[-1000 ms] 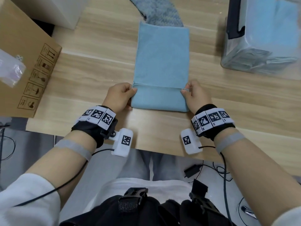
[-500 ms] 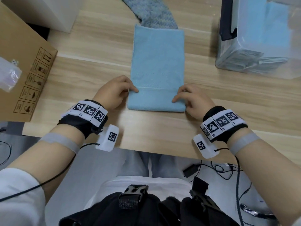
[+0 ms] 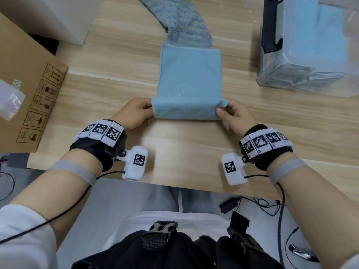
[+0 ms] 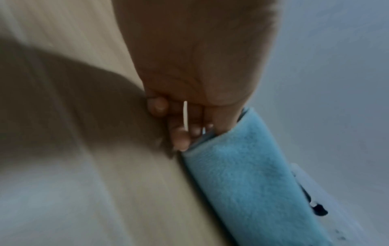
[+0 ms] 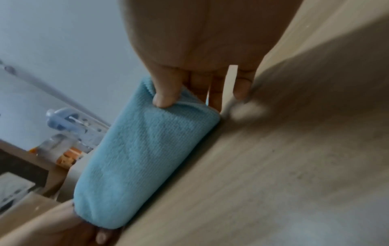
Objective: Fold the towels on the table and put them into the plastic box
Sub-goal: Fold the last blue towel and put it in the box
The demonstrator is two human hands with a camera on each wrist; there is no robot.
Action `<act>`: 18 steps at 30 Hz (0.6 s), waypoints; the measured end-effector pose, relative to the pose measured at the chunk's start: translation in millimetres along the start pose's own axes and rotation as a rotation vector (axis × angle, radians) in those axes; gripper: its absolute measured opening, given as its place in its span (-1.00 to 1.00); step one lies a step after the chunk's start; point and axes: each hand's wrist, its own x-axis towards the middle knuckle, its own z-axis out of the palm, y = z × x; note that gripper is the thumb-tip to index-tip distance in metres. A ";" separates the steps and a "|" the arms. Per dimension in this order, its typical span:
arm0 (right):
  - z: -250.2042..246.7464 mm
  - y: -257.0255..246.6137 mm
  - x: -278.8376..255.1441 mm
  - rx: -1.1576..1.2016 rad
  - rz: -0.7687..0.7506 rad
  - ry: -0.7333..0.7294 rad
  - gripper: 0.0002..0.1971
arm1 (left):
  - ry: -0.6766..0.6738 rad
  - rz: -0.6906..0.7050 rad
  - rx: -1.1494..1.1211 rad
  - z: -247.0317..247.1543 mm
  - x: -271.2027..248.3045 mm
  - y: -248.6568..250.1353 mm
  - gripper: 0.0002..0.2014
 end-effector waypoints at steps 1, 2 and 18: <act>0.7 0.0 2.8 -0.054 0.030 0.016 -0.89 | 0.007 -0.055 -0.048 1.7 1.3 1.3 -0.75; 1.1 1.1 6.5 -0.113 0.053 0.036 -0.95 | 0.025 -0.095 -0.066 3.0 3.8 1.8 -0.78; -6.7 -1.3 13.3 -0.290 -0.136 0.254 -0.75 | 0.250 0.230 0.014 -5.5 4.7 -8.9 -0.61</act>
